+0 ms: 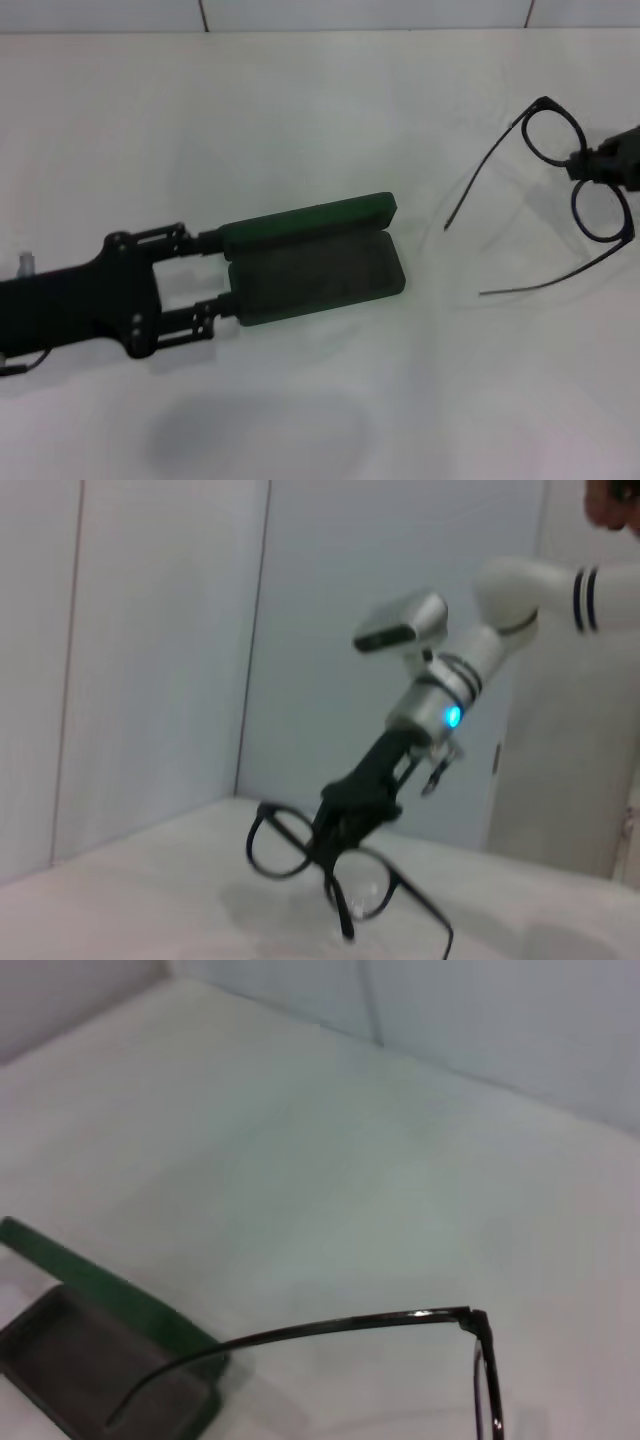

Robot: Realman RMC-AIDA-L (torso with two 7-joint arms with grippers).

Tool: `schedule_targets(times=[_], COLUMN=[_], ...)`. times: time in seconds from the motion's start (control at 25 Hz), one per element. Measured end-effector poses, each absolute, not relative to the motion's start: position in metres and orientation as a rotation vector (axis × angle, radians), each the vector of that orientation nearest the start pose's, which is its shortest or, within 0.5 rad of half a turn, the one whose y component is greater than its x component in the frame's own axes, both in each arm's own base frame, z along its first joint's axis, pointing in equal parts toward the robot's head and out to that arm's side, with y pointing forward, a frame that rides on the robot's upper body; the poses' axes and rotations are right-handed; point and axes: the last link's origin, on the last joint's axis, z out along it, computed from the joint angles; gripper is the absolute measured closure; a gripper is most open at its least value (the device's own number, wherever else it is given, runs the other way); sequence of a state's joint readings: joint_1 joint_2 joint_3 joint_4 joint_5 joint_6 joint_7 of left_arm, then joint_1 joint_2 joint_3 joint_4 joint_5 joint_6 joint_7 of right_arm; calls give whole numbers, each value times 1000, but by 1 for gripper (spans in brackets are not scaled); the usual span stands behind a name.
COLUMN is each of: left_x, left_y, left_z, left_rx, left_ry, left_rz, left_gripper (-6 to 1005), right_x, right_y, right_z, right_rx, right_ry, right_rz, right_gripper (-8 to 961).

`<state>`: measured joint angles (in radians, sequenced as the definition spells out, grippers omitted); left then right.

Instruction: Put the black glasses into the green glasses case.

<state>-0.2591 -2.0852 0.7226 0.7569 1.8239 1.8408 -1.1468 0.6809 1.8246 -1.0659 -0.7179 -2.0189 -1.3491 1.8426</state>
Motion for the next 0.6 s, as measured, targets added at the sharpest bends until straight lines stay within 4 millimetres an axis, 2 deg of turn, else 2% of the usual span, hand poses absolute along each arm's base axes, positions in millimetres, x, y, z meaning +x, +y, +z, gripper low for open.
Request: schedule_targets(times=[0.28, 0.6], left_x=[-263, -228], left_y=[266, 284], left_z=[18, 5], left_rx=[-2733, -2674], left_ry=[-344, -23], left_rz=[-1068, -1235], left_gripper=[428, 440], right_x=[235, 225], right_y=[392, 386], right_z=[70, 54], right_rx=[-2699, -2746], right_ry=[398, 192], right_rz=[407, 462], right_gripper=[860, 861])
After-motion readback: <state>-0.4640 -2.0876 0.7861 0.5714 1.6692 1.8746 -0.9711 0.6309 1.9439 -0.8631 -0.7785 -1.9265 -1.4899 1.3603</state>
